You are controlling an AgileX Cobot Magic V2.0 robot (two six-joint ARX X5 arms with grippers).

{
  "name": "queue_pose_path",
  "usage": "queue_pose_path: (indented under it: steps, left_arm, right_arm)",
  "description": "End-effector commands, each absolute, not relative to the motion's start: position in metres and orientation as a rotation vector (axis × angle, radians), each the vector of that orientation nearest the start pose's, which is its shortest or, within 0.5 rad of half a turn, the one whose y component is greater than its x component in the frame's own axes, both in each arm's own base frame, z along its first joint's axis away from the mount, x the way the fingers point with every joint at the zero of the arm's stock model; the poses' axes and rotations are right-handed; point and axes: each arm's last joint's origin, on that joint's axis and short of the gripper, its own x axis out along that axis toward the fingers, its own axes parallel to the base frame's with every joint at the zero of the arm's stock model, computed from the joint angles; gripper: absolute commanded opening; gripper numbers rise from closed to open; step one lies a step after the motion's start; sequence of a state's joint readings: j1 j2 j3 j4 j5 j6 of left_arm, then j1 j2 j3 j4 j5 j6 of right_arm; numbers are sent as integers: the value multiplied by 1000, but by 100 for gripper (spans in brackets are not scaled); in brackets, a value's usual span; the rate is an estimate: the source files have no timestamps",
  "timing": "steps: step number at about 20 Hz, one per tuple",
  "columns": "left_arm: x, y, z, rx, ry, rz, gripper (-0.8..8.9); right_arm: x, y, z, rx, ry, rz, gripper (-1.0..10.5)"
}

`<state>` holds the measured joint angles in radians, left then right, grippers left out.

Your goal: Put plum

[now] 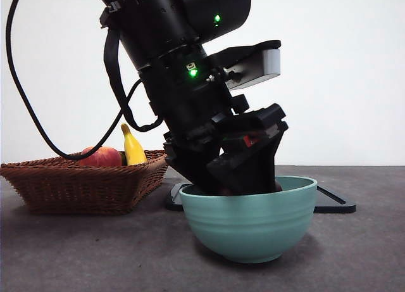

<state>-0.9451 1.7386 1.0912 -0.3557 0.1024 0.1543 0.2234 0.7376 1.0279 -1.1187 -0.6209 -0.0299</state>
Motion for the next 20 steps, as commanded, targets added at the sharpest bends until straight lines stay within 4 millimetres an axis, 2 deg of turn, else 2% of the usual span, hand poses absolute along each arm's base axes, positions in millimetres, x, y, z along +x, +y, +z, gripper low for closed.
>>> queue_pose_path:
  steps: [1, 4, 8, 11, 14, 17, 20]
  left_arm:
    - [200, -290, 183, 578, 866, -1051, 319]
    - [198, -292, 184, 581, 861, -1059, 400]
    - [199, -296, 190, 573, 841, -1065, 406]
    - [202, -301, 204, 568, 836, -1064, 406]
    - [206, -307, 226, 564, 828, -1065, 406]
    - [211, -307, 257, 541, 796, -1058, 406]
    - [217, -294, 296, 462, 719, -1022, 406]
  right_arm:
    - [98, 40, 347, 133, 805, 813, 379]
    - [98, 40, 347, 133, 805, 813, 379]
    - [98, 40, 347, 133, 805, 813, 379]
    - [98, 40, 347, 133, 805, 813, 379]
    - [98, 40, 347, 133, 805, 813, 379]
    - [98, 40, 347, 133, 805, 813, 379]
    - [98, 40, 347, 132, 805, 813, 379]
